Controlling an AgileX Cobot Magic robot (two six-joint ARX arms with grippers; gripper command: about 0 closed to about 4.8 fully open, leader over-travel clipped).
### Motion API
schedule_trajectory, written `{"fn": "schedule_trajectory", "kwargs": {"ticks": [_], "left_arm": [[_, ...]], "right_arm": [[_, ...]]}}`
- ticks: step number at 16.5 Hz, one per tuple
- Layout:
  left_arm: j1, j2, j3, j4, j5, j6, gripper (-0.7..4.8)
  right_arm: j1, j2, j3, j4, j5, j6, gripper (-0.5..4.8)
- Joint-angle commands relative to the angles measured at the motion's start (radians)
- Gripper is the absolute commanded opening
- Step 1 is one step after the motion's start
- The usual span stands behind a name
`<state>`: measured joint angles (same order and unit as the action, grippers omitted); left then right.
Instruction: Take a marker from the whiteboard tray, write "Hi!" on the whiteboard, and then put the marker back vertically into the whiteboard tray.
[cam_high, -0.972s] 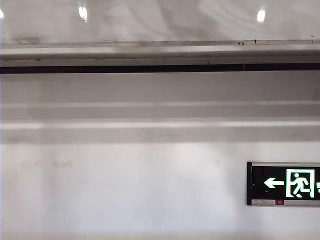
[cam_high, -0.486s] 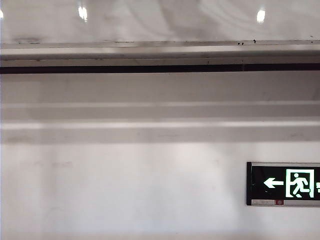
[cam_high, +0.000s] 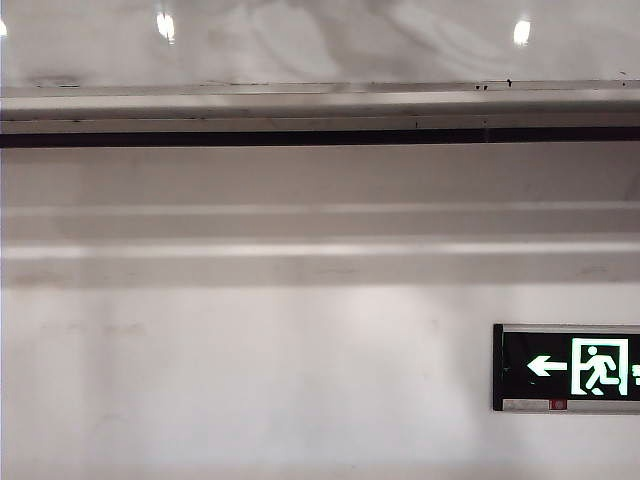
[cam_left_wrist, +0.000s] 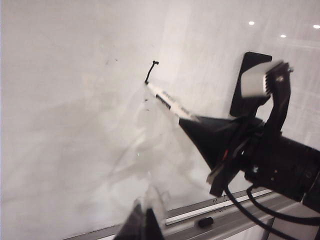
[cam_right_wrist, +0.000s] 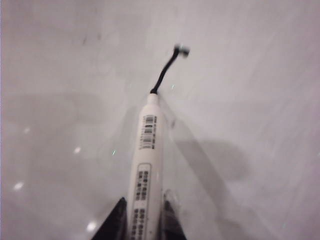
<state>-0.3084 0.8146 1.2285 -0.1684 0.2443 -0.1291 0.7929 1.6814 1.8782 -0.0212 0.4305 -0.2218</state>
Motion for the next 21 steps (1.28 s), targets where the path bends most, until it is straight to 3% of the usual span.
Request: {"fn": "schedule_trajectory", "kwargs": {"ticks": [1,9,13,21], "left_arm": [[0.000,-0.002,0.004,0.013,0.004,-0.003,-0.05],[0.000,-0.002,0.004,0.012,0.005,-0.003,-0.05],[0.000,-0.003,0.004,0.012,0.007,-0.003,-0.05],[0.000,-0.003,0.004,0.013,0.007,-0.003,-0.05]], "right_arm": [[-0.004,-0.002,0.005,-0.064,0.024,0.027,-0.02],[-0.003,-0.008,0.006,-0.113,0.023,0.042,-0.02],[0.034,-0.050,0.006,-0.045,0.020,0.032,-0.02],[-0.002,-0.053,0.005,0.004,-0.039,0.030,-0.02]]}}
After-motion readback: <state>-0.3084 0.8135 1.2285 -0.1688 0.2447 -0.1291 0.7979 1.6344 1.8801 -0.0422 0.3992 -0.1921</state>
